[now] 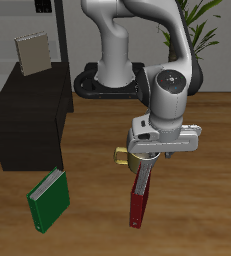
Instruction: Place the left yellow book upright on top of the shelf and place the white-yellow mug on top of the shelf
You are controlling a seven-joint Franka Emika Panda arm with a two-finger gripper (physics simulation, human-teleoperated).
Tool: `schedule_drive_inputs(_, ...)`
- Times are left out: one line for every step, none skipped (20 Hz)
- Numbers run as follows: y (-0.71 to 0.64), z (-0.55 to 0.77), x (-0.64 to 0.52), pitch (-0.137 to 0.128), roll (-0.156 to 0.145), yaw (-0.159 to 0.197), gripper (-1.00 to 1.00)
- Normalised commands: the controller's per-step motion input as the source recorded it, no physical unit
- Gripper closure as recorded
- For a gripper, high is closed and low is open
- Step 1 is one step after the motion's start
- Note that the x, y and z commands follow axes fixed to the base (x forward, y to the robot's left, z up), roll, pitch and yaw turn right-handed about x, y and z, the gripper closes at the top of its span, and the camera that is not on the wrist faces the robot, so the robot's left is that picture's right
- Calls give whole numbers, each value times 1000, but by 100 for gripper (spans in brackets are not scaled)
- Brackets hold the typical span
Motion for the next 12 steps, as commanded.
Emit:
schedule_drive_inputs(-137, 152, 5, 4, -4, -23, 100)
schedule_drive_inputs(-140, 206, -3, 0, -10, -24, 100)
schedule_drive_inputs(-287, 535, -207, -112, -3, 35, 100)
schedule_drive_inputs(-174, 226, -23, -30, 1, 7, 100)
schedule_drive_inputs(-194, 232, -54, -13, -7, 0, 100)
schedule_drive_inputs(-179, 306, -76, -67, -29, 25, 100)
schedule_drive_inputs(-171, 299, -113, -45, 11, 17, 100)
schedule_drive_inputs(-230, 328, -97, -28, -20, -16, 100)
schedule_drive_inputs(-33, 2, 50, 0, 0, 0, 100)
schedule_drive_inputs(-122, 361, -136, -56, -24, 41, 100)
schedule_drive_inputs(-112, 195, 0, -35, 1, 32, 100)
schedule_drive_inputs(-277, 597, -158, -124, -25, 21, 100)
